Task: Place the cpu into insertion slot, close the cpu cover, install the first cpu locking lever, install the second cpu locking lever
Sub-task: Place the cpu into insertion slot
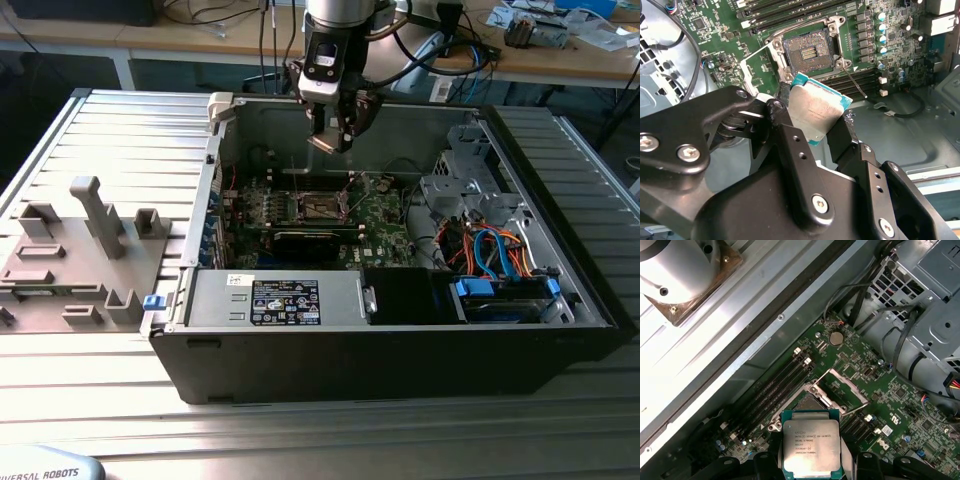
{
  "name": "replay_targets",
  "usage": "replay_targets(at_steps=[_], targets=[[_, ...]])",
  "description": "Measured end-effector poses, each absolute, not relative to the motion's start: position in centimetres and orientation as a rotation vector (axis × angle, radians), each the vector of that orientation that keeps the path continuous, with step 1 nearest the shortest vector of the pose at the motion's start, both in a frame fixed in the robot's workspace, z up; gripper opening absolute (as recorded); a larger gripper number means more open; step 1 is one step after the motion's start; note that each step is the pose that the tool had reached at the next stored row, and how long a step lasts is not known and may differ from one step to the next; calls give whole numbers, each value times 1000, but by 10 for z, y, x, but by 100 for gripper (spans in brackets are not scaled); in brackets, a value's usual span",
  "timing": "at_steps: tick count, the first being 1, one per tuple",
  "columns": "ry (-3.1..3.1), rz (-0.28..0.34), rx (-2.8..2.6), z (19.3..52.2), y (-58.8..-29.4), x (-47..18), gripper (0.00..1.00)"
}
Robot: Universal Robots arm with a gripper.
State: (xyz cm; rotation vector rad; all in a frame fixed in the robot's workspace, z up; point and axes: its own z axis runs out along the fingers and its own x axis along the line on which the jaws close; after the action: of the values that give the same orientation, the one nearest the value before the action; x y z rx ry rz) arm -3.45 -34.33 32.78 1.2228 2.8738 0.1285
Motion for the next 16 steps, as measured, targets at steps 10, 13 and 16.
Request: replay_targets(at_steps=[10,13,16], targets=[[2868,128,1235,328,-343,-35,54],[2867,128,1238,328,-343,-35,54],[2865,128,1241,328,-343,-35,54]])
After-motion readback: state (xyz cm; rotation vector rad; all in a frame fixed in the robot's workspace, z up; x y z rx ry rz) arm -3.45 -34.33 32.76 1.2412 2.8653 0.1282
